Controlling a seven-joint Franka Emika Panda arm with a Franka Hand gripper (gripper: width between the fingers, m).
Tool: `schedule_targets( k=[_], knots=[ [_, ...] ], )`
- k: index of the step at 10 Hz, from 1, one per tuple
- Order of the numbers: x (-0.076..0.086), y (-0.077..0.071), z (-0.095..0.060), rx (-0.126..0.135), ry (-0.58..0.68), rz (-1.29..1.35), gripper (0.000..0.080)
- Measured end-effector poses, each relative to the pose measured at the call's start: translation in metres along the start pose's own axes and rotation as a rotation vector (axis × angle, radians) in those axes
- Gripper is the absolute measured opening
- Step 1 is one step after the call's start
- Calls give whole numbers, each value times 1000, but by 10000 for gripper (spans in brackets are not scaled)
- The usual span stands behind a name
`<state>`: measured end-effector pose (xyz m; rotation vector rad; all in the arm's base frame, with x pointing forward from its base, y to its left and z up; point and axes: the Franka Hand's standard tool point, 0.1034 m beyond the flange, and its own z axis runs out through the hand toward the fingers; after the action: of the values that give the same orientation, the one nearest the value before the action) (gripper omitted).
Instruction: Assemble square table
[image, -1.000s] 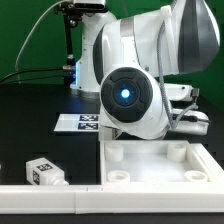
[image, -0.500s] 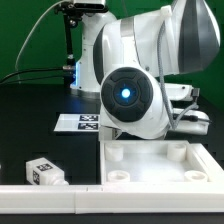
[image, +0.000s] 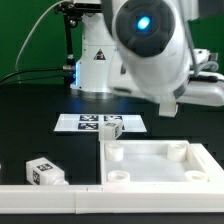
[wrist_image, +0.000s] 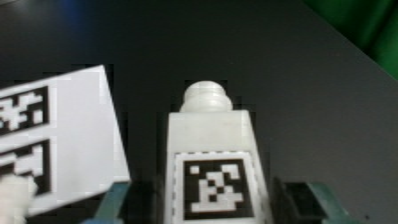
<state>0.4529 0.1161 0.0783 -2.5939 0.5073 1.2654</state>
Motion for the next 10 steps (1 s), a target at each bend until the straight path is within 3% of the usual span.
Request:
schedule_targets(
  k=[2, 3, 4, 5, 6, 9, 10],
  knots=[
    [-1, -4, -8, 10, 101, -19, 282],
    [-1, -7, -31, 6, 156, -80, 282],
    [0, -19, -67, 20, 207, -146, 284],
    [3, -30, -89, 29, 257, -161, 284],
    [3, -40, -98, 45, 313, -121, 284],
    [11, -44, -102, 77, 540, -149, 284],
    [19, -42, -113, 53, 587, -212, 284]
  ],
)
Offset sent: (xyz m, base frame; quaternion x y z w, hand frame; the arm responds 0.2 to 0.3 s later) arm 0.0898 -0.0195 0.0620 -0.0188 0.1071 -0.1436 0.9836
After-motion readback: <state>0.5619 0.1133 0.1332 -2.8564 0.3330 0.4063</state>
